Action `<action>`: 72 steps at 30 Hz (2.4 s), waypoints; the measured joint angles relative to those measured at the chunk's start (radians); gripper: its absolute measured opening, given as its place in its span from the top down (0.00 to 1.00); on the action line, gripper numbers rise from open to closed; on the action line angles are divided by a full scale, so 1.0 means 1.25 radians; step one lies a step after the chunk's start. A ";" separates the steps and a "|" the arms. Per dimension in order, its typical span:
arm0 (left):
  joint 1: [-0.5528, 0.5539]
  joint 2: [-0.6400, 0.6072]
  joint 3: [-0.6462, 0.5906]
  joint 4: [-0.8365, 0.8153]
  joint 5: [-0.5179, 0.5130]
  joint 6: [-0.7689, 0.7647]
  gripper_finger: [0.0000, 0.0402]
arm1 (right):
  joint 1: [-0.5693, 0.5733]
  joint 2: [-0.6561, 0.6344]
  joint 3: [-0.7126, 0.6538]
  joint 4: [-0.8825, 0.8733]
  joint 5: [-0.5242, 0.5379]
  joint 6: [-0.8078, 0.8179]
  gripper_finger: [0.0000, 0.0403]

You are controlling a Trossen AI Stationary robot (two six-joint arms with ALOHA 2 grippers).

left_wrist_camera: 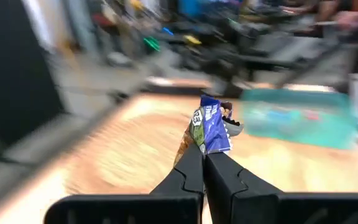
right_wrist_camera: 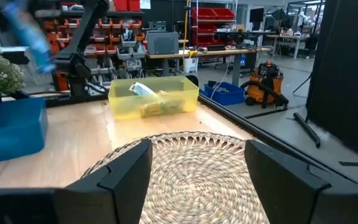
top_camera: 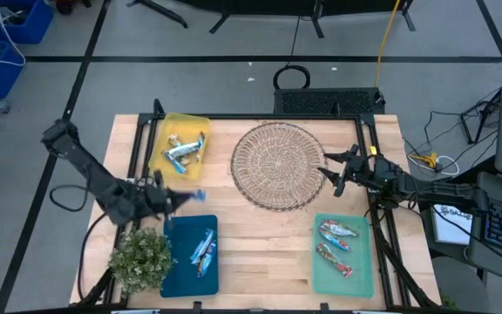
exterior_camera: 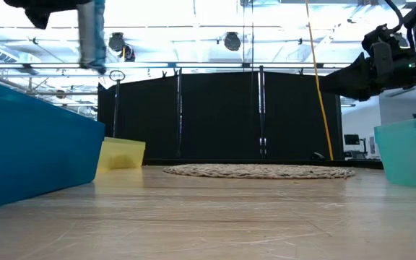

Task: Pick and place Granola Bars by type
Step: Put the blue granola bar into the blue bin, then return to Home Position

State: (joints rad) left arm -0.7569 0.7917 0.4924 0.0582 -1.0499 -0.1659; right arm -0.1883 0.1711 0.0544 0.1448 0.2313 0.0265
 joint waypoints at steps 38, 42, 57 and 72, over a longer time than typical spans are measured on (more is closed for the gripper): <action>-0.050 0.298 0.163 -0.426 0.015 -0.392 0.57 | 0.000 0.000 -0.002 0.001 0.002 -0.009 0.39; -0.050 0.179 0.146 -0.465 -0.088 -0.316 0.47 | 0.000 0.000 -0.002 0.001 0.002 -0.009 0.39; -0.017 -0.340 -0.083 -0.419 -0.160 -0.098 0.39 | 0.000 0.000 -0.002 0.003 0.002 -0.009 0.39; 0.174 -0.535 -0.291 0.054 0.259 0.324 0.44 | 0.000 0.000 -0.002 0.006 0.002 -0.009 0.39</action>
State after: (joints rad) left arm -0.5398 0.1231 0.1282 0.1254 -0.7264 0.2392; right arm -0.1884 0.1711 0.0525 0.1524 0.2336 0.0148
